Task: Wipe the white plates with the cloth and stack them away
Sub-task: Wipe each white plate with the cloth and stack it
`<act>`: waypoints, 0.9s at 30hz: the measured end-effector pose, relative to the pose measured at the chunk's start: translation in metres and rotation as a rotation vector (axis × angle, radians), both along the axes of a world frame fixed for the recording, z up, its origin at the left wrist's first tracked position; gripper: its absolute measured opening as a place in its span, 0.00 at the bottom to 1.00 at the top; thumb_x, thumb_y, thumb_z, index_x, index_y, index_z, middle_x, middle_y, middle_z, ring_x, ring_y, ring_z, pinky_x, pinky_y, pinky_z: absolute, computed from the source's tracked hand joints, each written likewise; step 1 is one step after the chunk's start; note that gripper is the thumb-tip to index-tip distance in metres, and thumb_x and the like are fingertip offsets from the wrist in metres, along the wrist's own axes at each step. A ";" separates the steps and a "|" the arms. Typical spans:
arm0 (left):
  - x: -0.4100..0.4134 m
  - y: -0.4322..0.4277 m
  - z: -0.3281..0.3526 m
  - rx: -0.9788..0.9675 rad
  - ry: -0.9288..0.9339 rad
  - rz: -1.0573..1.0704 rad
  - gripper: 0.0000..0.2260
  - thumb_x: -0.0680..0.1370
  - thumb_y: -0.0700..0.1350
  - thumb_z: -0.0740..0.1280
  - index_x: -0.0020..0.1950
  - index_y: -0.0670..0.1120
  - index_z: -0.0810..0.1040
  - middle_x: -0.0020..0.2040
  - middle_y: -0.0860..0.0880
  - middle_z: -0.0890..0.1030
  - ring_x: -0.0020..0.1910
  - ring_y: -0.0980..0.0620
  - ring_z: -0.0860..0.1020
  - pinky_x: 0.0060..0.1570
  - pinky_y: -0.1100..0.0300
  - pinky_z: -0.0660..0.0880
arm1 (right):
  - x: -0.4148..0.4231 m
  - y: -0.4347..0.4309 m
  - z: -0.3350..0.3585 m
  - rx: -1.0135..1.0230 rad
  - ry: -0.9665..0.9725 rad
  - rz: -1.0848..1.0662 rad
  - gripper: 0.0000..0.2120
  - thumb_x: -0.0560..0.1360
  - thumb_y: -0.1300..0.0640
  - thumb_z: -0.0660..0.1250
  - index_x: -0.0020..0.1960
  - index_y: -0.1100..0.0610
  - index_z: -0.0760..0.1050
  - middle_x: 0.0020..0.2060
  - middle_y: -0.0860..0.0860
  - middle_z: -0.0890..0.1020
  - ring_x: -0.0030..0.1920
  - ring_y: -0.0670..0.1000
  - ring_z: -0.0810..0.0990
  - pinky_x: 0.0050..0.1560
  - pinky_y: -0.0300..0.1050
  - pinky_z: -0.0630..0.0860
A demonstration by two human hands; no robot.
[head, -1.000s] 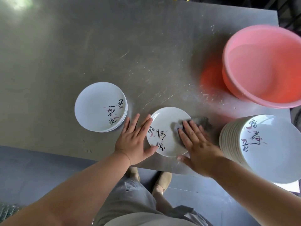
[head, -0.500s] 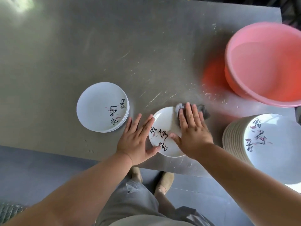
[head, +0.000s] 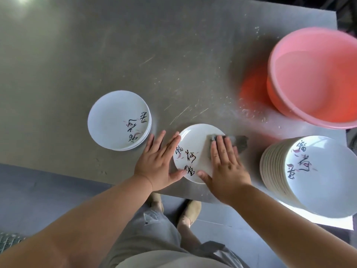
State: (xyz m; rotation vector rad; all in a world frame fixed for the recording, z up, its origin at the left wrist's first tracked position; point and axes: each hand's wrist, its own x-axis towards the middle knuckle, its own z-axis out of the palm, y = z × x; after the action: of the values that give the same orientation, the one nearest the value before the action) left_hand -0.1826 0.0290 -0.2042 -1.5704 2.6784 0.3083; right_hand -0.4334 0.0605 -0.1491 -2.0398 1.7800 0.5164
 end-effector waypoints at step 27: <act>-0.002 0.002 -0.002 0.017 0.015 0.042 0.47 0.76 0.73 0.56 0.86 0.51 0.43 0.86 0.54 0.50 0.85 0.43 0.48 0.82 0.38 0.48 | 0.006 0.072 -0.017 -0.253 -0.285 0.048 0.41 0.84 0.32 0.46 0.82 0.63 0.59 0.83 0.60 0.57 0.84 0.62 0.51 0.82 0.64 0.53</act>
State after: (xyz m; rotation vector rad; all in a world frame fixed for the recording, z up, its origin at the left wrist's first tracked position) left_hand -0.1847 0.0309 -0.2064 -1.6286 2.6491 0.3443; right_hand -0.4273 0.1323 -0.1657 -2.1972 1.6955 0.0072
